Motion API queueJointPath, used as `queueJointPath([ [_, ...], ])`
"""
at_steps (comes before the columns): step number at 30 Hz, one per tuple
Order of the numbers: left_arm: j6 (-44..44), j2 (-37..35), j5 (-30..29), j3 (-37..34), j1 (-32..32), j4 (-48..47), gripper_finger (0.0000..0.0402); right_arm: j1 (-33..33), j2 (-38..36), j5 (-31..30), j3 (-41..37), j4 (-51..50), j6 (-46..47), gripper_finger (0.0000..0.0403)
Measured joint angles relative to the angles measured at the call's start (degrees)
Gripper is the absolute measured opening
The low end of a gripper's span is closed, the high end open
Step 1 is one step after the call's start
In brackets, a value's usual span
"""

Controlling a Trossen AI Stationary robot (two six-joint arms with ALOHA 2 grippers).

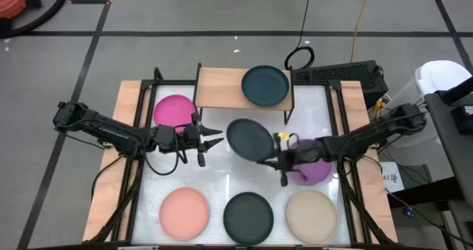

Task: Place and stack plates onto a shelf
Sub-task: Stack the top black plate on the green plate

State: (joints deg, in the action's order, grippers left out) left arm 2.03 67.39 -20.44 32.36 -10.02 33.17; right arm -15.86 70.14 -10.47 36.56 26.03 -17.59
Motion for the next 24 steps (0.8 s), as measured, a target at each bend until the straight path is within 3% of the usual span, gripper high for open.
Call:
queueJointPath([
  [6,0.0,0.0,-0.2,0.0,0.0,0.1,0.0117,4.1,-9.2,-2.8,0.1,6.0,-7.5,0.0001],
  [10,-0.4,0.0,-0.5,0.0,0.4,0.1,0.0118,10.8,-11.1,-6.2,2.9,2.3,-8.6,0.0001],
  [18,-1.2,0.0,-0.6,0.0,1.1,0.0,0.0118,24.3,-6.1,-5.8,13.6,-17.7,-8.2,0.0001],
  [24,-1.1,0.0,-0.6,0.0,1.1,0.0,0.0118,29.6,-1.1,0.5,15.2,-21.5,-6.9,0.0000],
])
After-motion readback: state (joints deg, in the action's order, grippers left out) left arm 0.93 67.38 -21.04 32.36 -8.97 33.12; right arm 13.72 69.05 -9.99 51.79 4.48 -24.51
